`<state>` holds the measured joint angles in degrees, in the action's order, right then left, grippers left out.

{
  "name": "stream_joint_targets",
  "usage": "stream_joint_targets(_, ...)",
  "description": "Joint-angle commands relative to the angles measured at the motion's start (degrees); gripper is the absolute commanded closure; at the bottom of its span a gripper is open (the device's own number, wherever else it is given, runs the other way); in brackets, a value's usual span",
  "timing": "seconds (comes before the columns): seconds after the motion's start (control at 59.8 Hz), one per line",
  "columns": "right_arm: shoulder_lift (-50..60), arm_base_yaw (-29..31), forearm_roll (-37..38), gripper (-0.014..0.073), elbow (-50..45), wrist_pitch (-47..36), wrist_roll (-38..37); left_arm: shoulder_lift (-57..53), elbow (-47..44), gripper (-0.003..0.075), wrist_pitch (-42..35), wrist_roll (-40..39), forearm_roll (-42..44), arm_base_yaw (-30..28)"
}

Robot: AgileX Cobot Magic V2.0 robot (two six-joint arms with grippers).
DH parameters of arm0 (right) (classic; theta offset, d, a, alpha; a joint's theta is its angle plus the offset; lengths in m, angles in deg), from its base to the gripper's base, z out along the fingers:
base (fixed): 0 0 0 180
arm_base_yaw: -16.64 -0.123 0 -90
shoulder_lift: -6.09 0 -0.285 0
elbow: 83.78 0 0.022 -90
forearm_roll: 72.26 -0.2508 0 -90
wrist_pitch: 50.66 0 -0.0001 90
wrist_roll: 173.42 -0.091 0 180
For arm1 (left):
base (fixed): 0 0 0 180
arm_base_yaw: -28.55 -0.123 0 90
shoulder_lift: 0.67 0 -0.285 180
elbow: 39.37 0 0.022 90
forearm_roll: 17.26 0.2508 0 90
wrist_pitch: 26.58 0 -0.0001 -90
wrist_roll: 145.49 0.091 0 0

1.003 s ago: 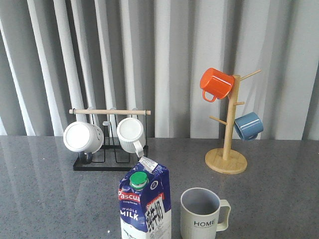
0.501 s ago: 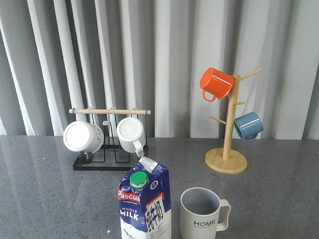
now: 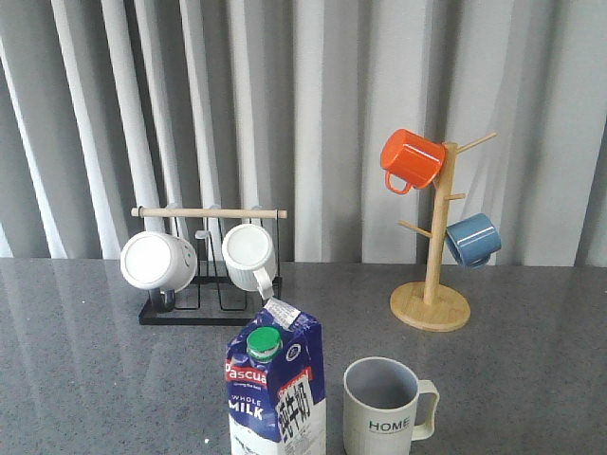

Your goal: Place milk next to cup

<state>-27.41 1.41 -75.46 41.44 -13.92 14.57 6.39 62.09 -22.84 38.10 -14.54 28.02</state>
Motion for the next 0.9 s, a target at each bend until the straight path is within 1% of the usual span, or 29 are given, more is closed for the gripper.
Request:
stream_joint_targets(0.0,-0.3,0.04,0.1,0.06,1.43,-3.39,-0.05,-0.61,1.15,0.0727,-4.93,-0.44,-0.65,0.01)
stream_joint_targets(0.167,-0.3,0.04,0.1,0.06,1.43,-3.39,-0.05,-0.61,1.15,0.0727,-4.87,0.69,-5.01,-0.04)
stream_joint_targets(0.886,-0.3,0.04,0.1,0.06,1.43,-3.34,-0.05,-0.61,1.15,0.0727,-4.24,1.23,-5.01,-0.04)
